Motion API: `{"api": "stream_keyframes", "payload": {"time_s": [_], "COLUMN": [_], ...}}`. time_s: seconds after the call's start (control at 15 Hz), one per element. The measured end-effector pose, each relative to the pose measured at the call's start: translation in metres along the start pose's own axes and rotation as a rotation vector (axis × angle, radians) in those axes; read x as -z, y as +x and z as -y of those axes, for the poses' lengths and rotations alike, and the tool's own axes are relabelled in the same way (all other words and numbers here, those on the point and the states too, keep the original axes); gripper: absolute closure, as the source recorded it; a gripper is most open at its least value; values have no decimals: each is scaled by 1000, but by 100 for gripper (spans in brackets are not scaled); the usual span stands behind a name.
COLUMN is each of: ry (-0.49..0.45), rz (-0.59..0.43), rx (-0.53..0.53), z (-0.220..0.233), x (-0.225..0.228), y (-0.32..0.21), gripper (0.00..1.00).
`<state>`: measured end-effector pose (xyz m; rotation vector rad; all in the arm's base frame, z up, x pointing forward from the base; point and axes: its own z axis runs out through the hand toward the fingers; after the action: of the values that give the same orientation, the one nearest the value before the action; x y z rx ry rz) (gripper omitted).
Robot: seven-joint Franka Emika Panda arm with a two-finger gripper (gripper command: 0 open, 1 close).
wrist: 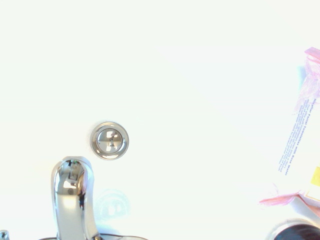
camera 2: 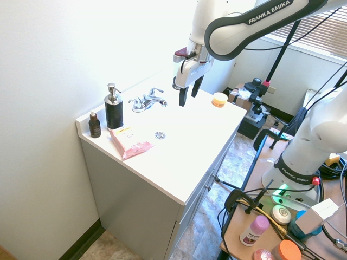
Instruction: Turn off the cold water
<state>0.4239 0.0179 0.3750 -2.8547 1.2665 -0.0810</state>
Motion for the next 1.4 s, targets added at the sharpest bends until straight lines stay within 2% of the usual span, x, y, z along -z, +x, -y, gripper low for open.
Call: {"api": "stream_keyframes", "payload": {"time_s": [0.2,0.4,0.6,0.87,1.07,1.4], "ry": [3,33,58,45,21,-11], "rz": [-4,-25,-37,-37,-48,-78], "rx": [-14,-125,-262,-375,-402,-442], "z": [-1,5,33,54,56,37], "x": [0,4,-3,-44,-74,-92], "y": [3,24,65,134,167,192], "gripper": [0,0,0,0,0,0]}}
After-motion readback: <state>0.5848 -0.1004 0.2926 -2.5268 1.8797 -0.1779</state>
